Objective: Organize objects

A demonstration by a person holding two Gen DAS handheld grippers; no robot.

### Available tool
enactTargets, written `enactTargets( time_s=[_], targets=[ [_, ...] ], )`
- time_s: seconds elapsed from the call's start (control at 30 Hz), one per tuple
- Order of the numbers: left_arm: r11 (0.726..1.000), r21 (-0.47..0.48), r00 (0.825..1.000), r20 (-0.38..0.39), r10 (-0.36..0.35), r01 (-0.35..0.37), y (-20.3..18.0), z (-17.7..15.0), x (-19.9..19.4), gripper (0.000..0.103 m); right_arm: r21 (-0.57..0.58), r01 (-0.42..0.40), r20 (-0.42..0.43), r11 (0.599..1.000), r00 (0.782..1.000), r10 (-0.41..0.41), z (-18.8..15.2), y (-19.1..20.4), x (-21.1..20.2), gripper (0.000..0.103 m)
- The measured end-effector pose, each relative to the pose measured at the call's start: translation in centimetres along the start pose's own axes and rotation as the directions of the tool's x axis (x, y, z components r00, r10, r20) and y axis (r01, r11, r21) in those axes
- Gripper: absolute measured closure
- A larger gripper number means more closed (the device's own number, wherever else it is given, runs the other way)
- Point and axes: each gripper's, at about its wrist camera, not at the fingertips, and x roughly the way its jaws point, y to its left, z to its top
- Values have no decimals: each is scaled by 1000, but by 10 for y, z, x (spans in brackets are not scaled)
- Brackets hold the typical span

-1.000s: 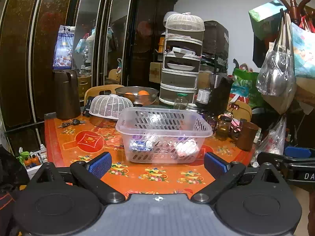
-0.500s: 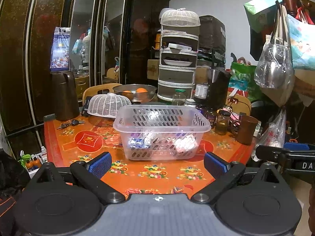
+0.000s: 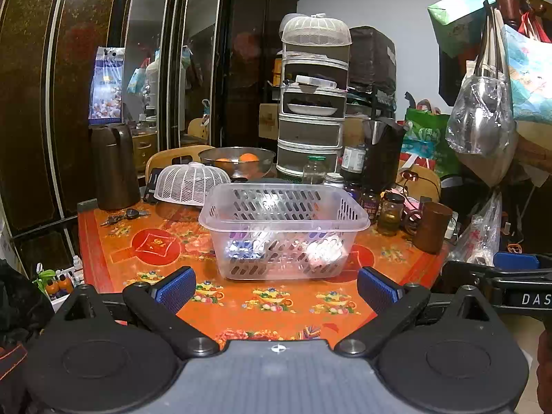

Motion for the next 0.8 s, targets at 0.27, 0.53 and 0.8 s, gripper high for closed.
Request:
enactTargets(
  time_s=[0.27, 0.53, 0.8],
  targets=[
    [1000, -1, 1000, 0, -2, 2, -1, -1, -1, 2, 1, -3, 3, 1000, 1000, 3, 0, 0, -1, 0],
    [1000, -4, 1000, -4, -1, 1, -2, -2, -1, 2, 1, -7, 0, 1000, 1000, 7, 1, 2, -1, 0],
    [1000, -8, 1000, -3, -1, 1, -2, -2, -1, 2, 2, -9, -2, 1000, 1000, 9, 0, 1, 0, 0]
  ],
)
